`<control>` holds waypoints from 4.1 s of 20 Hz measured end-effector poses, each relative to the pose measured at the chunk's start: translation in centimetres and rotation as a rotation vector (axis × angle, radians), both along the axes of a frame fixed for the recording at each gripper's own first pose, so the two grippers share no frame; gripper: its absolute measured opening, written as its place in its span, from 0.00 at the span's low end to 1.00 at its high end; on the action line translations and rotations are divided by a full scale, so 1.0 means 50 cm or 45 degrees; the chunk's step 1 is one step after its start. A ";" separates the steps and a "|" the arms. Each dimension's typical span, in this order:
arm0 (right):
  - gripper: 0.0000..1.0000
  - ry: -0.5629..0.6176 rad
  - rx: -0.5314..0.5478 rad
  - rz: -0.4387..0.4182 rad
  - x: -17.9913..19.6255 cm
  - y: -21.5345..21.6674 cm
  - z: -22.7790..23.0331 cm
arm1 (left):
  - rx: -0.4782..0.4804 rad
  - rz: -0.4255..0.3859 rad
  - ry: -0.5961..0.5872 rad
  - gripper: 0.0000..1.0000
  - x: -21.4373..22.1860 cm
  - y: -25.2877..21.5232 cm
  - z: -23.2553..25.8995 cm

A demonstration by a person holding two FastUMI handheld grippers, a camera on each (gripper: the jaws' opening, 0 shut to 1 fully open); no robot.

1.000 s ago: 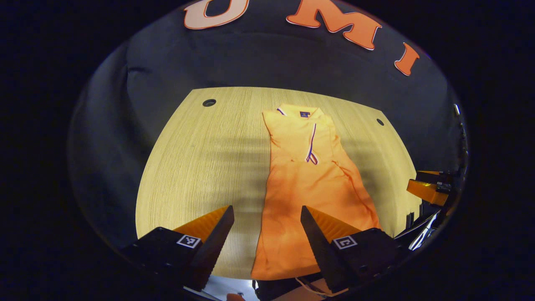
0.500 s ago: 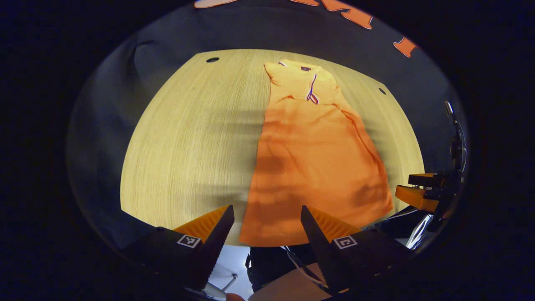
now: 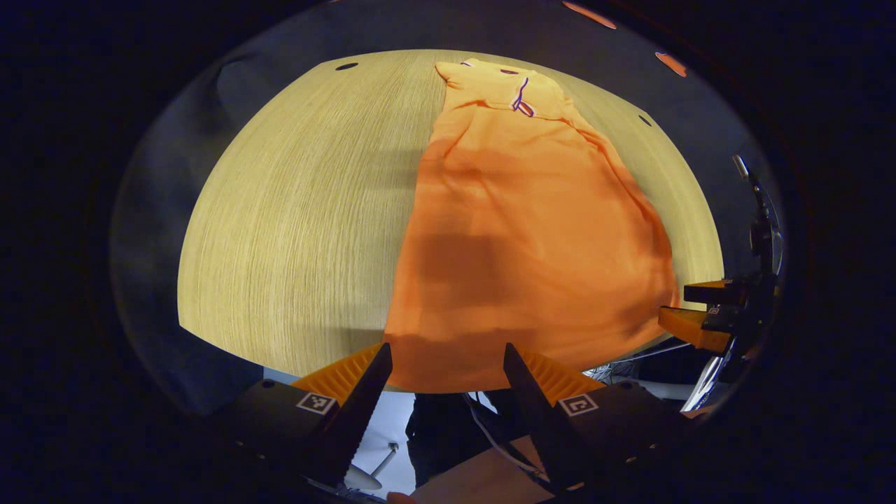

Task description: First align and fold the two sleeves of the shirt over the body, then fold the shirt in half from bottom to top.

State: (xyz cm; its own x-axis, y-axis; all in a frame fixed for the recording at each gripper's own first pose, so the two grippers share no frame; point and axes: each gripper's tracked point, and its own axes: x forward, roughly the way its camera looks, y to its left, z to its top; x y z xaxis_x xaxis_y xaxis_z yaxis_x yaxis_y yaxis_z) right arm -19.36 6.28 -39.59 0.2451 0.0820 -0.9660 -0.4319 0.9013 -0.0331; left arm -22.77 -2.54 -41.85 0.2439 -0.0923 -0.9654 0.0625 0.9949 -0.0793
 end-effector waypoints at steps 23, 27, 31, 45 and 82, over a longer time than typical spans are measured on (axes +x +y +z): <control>0.00 0.027 0.057 -0.068 -0.019 0.022 0.000 | -0.041 0.026 0.010 0.01 -0.025 0.002 -0.046; 0.00 -0.009 0.115 -0.078 0.001 0.031 0.052 | -0.081 0.053 0.007 0.00 -0.016 0.009 -0.013; 0.00 -0.049 0.202 -0.103 0.034 0.041 0.122 | -0.112 0.037 -0.054 0.01 0.025 0.013 0.047; 0.00 -0.377 0.318 -0.104 0.287 0.091 0.364 | -0.179 -0.013 -0.460 0.01 0.378 -0.008 0.264; 0.24 -0.492 0.192 -0.338 0.935 0.199 0.192 | 0.055 -0.025 -0.575 0.09 1.061 -0.006 0.064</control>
